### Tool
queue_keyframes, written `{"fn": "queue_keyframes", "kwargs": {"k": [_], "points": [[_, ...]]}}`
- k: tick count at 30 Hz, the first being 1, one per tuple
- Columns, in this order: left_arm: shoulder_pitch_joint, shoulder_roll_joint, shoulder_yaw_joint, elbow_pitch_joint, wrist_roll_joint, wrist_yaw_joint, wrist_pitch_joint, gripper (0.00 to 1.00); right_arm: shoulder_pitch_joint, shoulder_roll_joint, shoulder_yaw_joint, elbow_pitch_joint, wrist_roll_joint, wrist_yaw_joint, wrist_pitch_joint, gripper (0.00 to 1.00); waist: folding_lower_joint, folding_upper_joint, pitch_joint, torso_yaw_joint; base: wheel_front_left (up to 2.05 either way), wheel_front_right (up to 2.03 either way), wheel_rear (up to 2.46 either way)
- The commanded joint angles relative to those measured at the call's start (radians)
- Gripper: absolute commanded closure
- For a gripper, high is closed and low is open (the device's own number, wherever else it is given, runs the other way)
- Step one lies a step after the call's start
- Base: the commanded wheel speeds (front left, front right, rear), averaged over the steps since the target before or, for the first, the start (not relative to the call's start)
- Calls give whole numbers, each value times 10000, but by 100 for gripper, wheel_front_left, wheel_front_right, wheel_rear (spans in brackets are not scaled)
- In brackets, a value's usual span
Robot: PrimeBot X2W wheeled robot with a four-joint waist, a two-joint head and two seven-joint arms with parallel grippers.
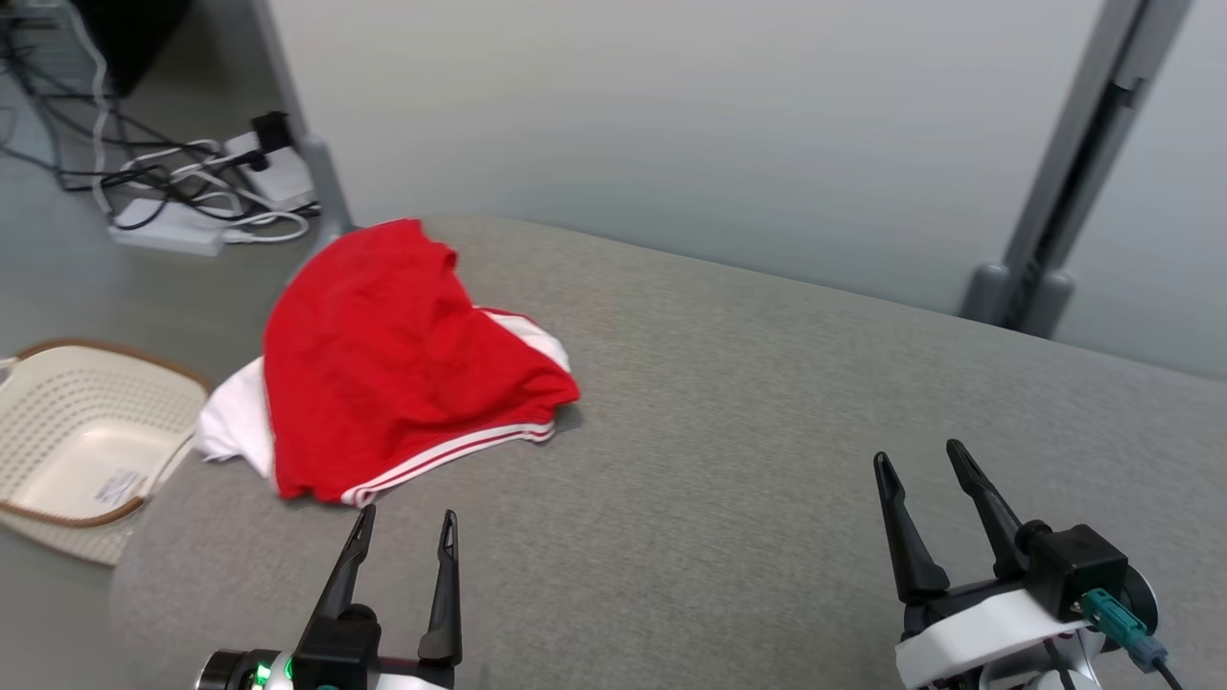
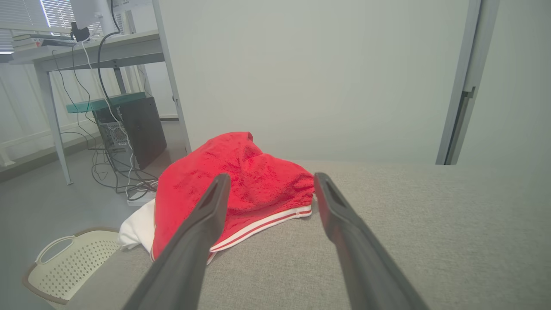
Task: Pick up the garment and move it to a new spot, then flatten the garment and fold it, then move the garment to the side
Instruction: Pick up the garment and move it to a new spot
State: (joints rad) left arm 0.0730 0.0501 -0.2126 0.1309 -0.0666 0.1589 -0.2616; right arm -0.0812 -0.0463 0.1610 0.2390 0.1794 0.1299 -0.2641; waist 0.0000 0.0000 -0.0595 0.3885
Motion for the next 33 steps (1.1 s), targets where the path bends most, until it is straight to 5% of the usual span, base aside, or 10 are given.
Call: {"fn": "queue_keyframes", "kwargs": {"k": [1, 33], "points": [[46, 38, 39, -32, 139, -88, -37, 0, 91, -74, 5, -44, 99, 15, -23, 0, 0, 0, -99, 555, 0, 0, 0], [293, 18, 530, -373, 135, 73, -37, 0, -158, -79, 671, 277, 209, 9, -22, 0, 0, 0, 17, 880, 0, 0, 0]]}}
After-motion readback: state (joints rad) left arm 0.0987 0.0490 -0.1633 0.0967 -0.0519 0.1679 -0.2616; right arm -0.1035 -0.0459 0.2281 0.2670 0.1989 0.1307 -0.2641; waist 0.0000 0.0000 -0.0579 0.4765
